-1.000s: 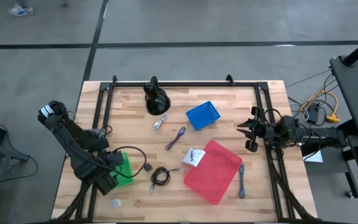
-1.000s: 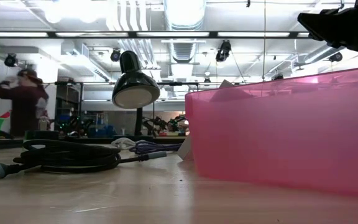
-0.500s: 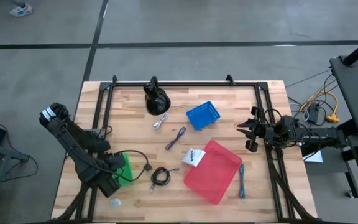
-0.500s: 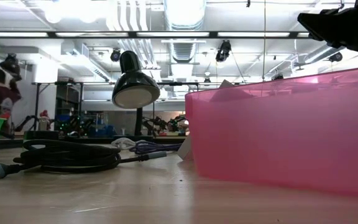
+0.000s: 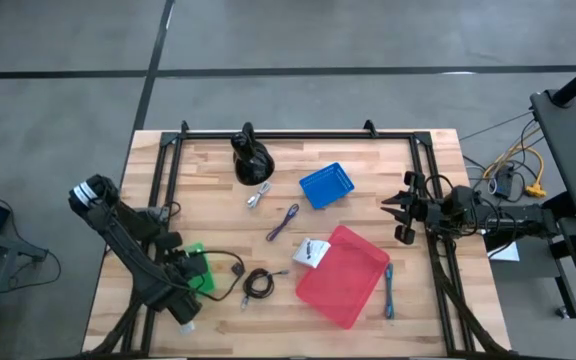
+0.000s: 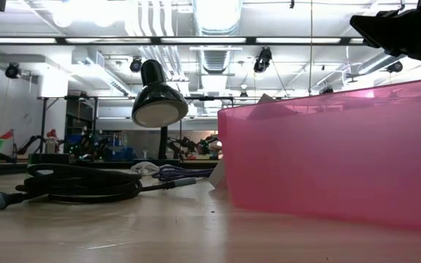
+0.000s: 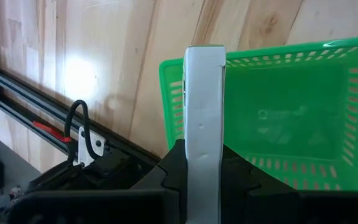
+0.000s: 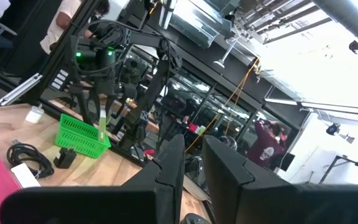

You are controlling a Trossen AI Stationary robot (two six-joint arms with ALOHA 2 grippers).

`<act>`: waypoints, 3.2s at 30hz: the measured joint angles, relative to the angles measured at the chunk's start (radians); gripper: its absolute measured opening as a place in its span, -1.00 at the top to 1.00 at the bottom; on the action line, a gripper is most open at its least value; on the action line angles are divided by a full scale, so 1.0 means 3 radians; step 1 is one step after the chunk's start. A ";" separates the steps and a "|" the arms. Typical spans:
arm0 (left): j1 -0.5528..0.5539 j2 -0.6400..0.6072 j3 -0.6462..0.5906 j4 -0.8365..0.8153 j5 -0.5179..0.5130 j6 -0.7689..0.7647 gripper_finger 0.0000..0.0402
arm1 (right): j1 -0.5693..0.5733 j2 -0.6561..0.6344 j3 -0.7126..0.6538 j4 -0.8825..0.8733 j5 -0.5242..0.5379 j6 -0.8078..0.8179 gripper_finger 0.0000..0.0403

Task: Pick and place items into bin
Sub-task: Put the left white card reader box into the green bin

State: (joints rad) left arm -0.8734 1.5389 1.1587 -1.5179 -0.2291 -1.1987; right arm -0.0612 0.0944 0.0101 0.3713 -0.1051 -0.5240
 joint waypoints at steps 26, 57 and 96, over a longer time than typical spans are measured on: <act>0.0003 0.0011 -0.0008 0.0114 0.0004 -0.0003 0.81 | 0.0000 0.0000 0.0000 0.0000 0.0000 0.0000 0.76; 0.0003 0.0012 -0.0261 0.0235 0.0062 -0.0265 0.71 | 0.0000 -0.0001 0.0000 0.0000 0.0000 0.0000 0.76; 0.0003 0.0006 -0.0143 0.0350 0.0157 -0.0269 0.30 | -0.0001 0.0000 0.0000 0.0001 0.0000 0.0000 0.76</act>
State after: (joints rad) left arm -0.8726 1.5408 1.1158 -1.4127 -0.1819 -1.2795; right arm -0.0615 0.0944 0.0101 0.3717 -0.1051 -0.5240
